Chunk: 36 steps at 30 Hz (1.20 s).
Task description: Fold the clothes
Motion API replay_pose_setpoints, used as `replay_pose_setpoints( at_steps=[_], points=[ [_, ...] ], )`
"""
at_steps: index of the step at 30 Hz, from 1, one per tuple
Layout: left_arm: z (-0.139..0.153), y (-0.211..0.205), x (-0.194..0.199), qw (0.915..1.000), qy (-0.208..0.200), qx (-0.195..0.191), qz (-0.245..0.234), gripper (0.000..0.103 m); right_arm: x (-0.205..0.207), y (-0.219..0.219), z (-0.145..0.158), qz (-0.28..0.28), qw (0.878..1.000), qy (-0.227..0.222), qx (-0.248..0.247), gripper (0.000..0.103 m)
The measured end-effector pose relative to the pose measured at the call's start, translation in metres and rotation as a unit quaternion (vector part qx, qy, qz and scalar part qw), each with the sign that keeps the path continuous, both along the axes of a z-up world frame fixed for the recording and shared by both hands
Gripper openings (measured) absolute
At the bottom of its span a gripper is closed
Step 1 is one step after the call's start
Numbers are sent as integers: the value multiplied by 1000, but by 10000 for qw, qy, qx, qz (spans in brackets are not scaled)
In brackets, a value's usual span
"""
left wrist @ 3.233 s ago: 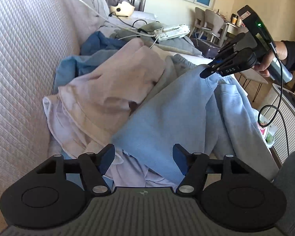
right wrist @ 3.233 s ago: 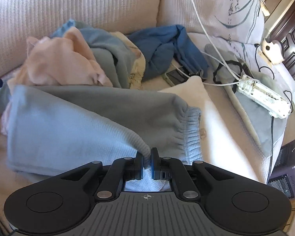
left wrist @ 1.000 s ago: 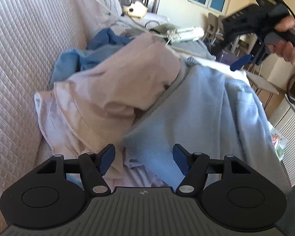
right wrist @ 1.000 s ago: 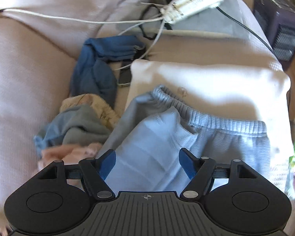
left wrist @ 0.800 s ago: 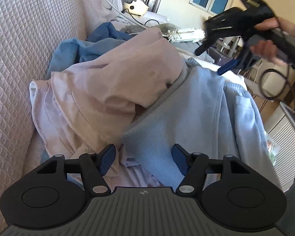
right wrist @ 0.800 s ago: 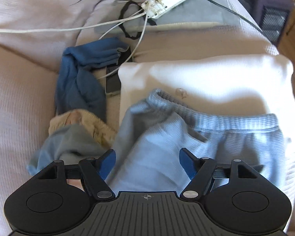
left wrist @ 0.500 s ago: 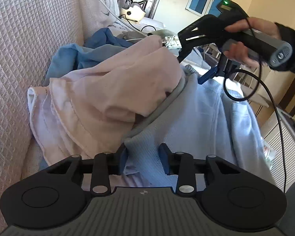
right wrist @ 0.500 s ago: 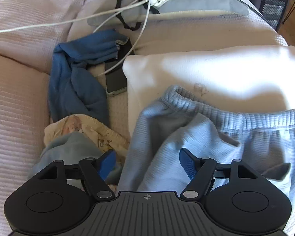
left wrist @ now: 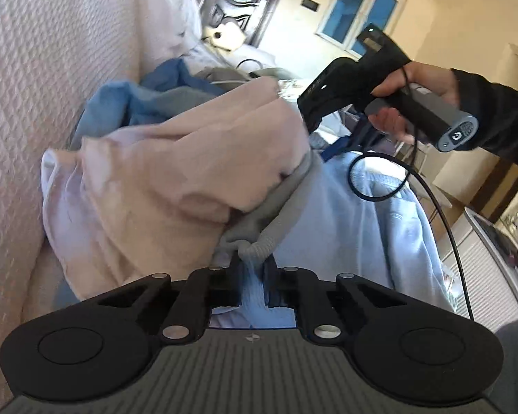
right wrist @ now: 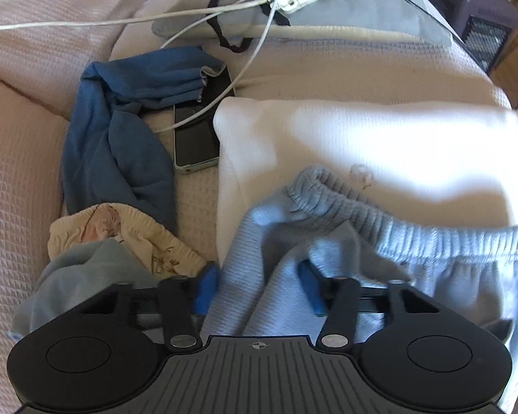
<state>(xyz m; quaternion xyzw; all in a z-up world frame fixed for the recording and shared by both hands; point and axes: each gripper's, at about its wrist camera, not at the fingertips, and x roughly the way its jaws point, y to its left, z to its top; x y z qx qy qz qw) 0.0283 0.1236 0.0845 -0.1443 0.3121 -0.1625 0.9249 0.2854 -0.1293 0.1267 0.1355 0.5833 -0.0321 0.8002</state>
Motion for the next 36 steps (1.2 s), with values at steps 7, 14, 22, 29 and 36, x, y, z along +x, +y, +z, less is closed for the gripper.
replay_pose_setpoints(
  at_steps=[7,14,22,29,36],
  points=[
    [36,-17,-25,9968,-264,-444,-610,8,-18,-14,16,417,9984,-365,139,11],
    [73,-71,-66,9827,-644,46,-1737,8,-61,-42,57,664,9920,-873,633,9],
    [90,-148,-86,9565,-775,556,-2757,8,-123,-118,84,479,9871,-1192,952,9],
    [65,-212,-86,9375,-622,1059,-3256,8,-156,-189,52,413,9807,-1388,1317,9],
    [35,-257,-76,9214,-276,1367,-3628,10,-169,-238,-3,-65,9809,-1276,1470,9]
  ],
)
